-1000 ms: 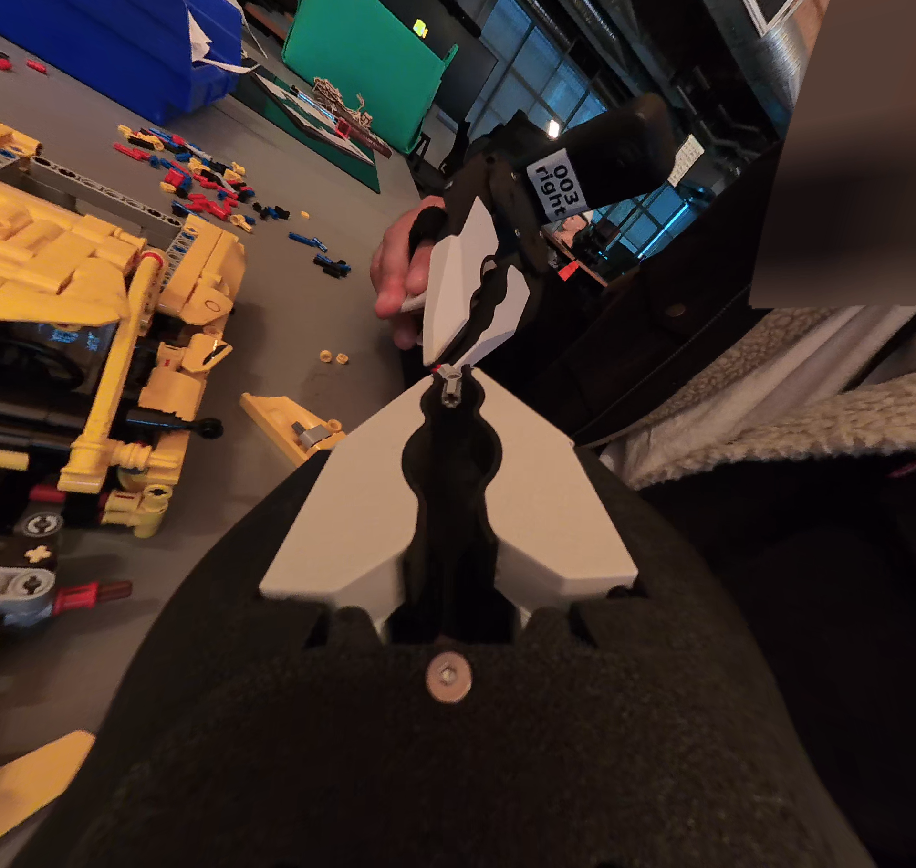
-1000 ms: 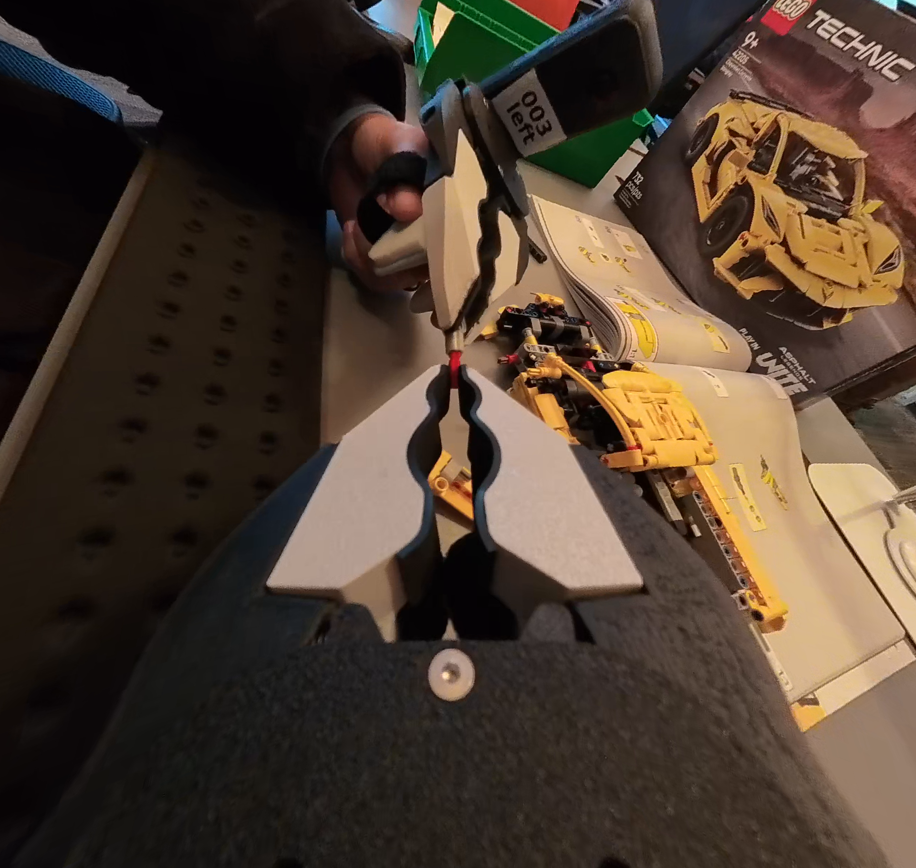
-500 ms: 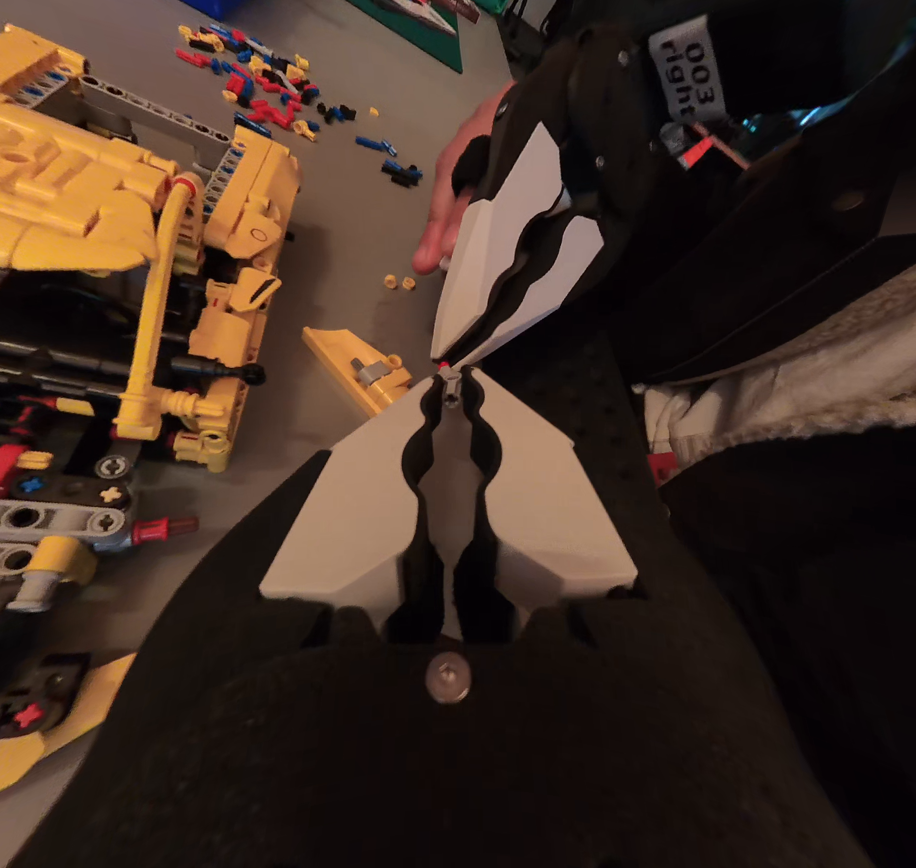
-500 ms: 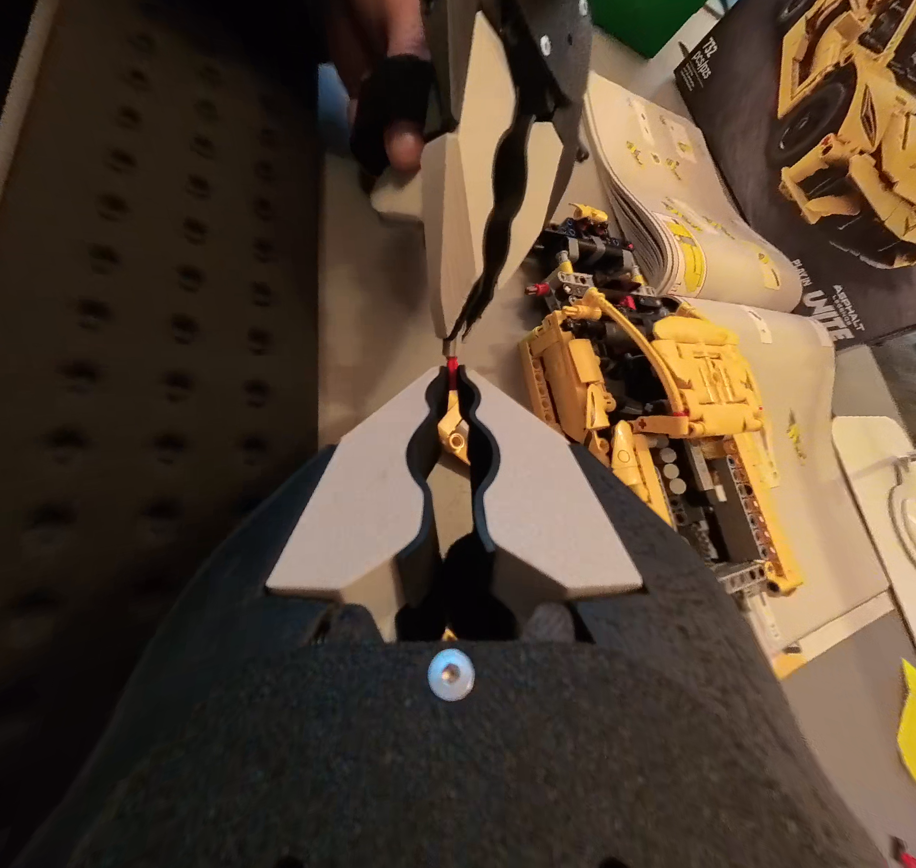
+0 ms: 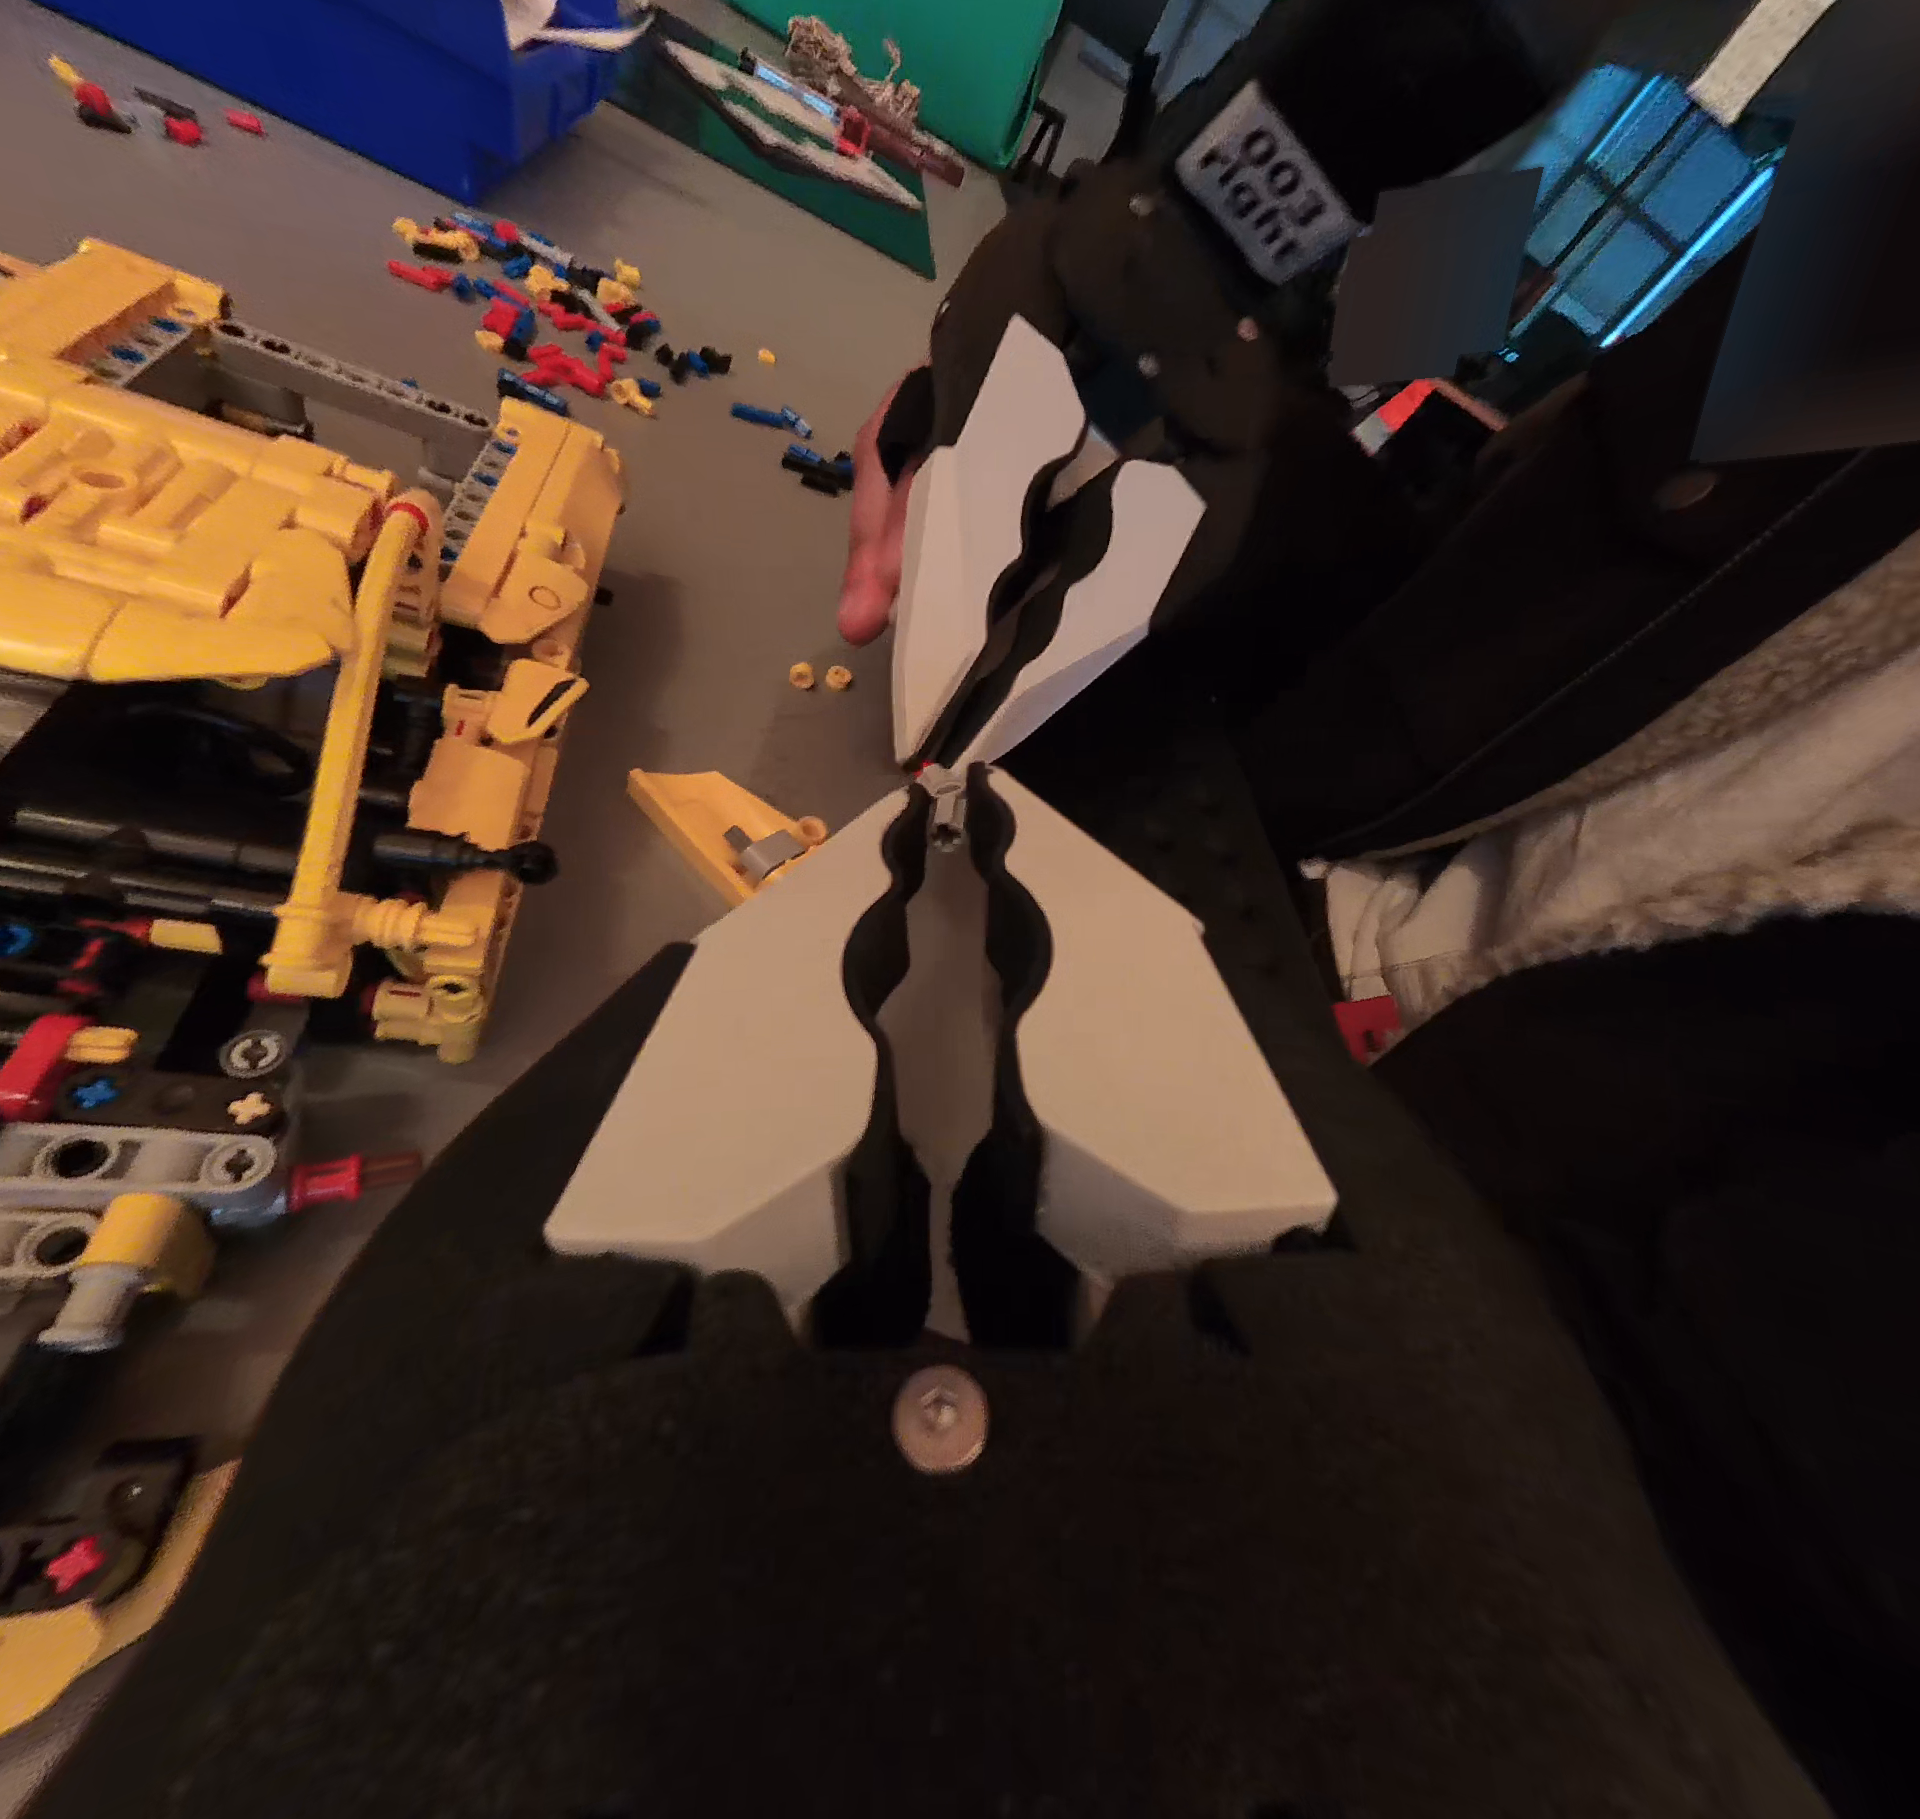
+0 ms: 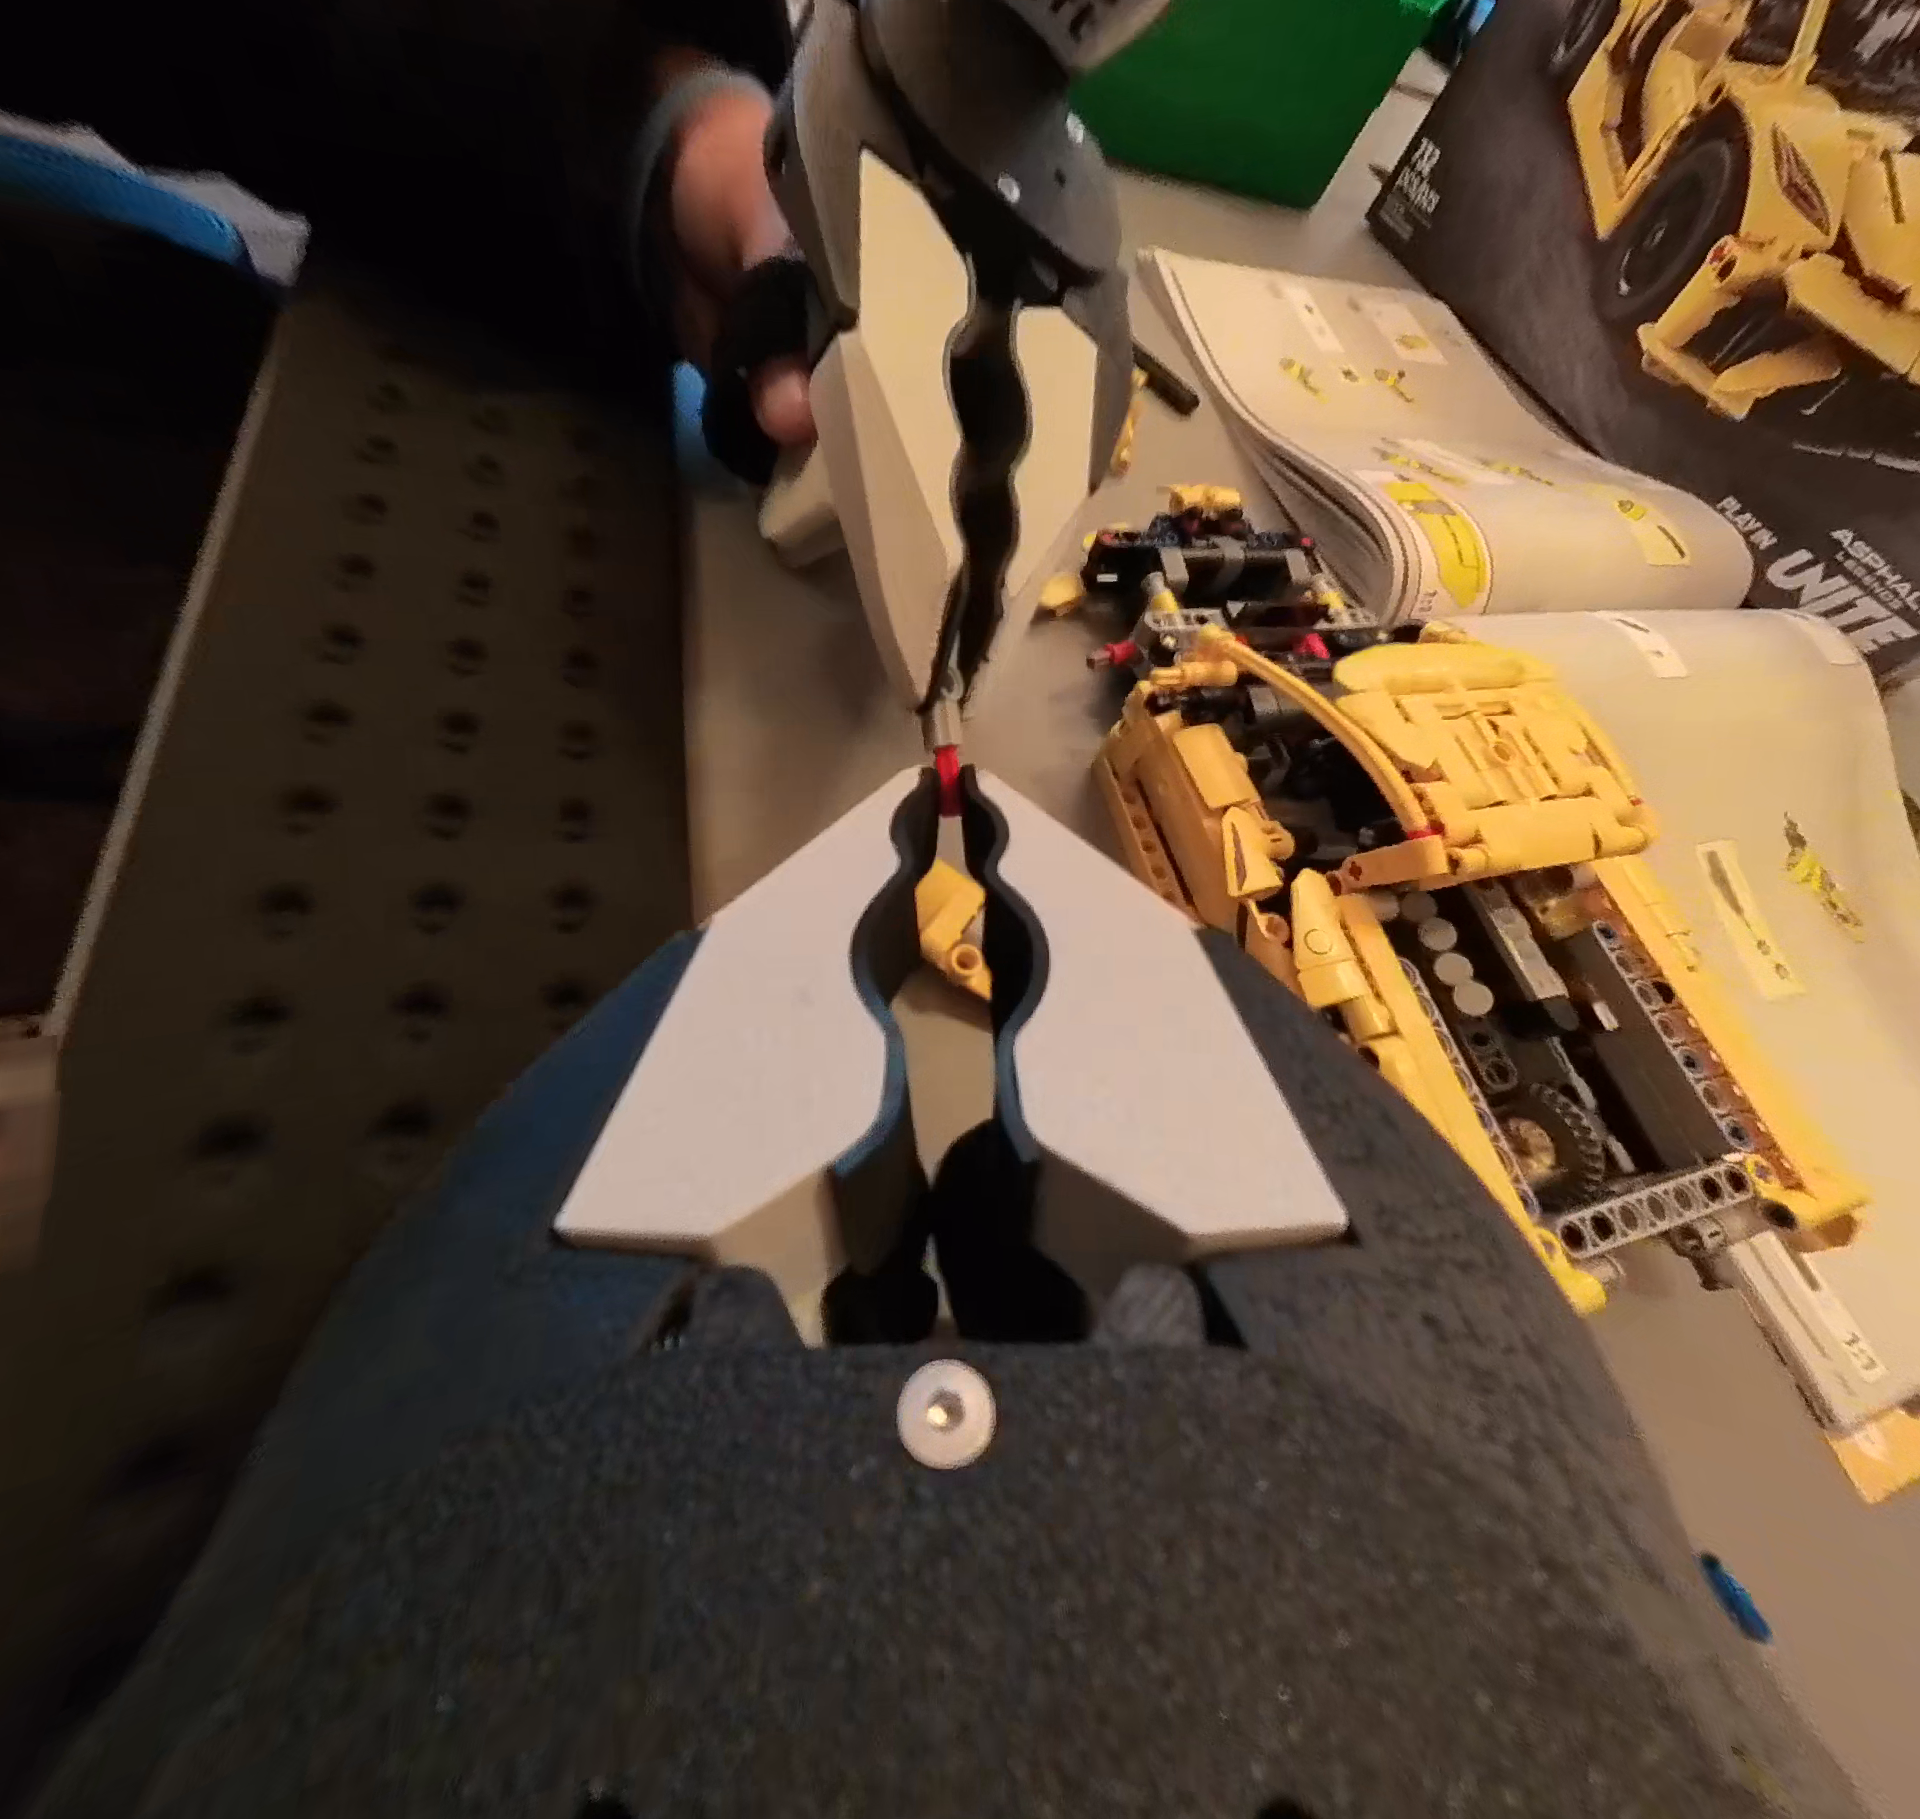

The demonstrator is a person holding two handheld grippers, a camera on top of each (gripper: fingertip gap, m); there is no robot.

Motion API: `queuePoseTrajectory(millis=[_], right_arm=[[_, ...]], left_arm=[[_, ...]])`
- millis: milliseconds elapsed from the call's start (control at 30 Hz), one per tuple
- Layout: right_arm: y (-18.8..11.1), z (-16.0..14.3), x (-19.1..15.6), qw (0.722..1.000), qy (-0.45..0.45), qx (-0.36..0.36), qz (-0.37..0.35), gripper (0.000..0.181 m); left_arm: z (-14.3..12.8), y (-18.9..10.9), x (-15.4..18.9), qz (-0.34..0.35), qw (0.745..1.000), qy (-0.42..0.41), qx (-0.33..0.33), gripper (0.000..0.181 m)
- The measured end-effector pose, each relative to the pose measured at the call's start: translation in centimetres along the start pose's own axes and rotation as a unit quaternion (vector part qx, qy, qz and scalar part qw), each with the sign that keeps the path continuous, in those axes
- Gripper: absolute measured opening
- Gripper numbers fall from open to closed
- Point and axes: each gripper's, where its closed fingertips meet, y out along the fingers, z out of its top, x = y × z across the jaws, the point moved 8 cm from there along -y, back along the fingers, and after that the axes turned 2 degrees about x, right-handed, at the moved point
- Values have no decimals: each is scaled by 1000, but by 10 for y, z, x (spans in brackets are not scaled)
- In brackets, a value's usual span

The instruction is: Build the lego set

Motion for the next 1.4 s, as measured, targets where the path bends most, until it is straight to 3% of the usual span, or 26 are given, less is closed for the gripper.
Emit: queuePoseTrajectory(millis=[300,433,567,900,1400], right_arm=[[-13,13,5,990,88,104,36,16],[-17,29,7,951,205,199,117,24],[-14,42,8,915,271,261,145,19],[-16,40,11,913,274,267,142,3],[-18,42,5,931,230,256,119,3]], left_arm=[[14,-9,13,-64,995,4,73,7],[29,-22,23,-96,982,37,160,8],[33,-25,29,-110,974,61,188,8],[32,-24,30,-125,973,52,186,8],[30,-21,33,-129,972,51,190,7]])
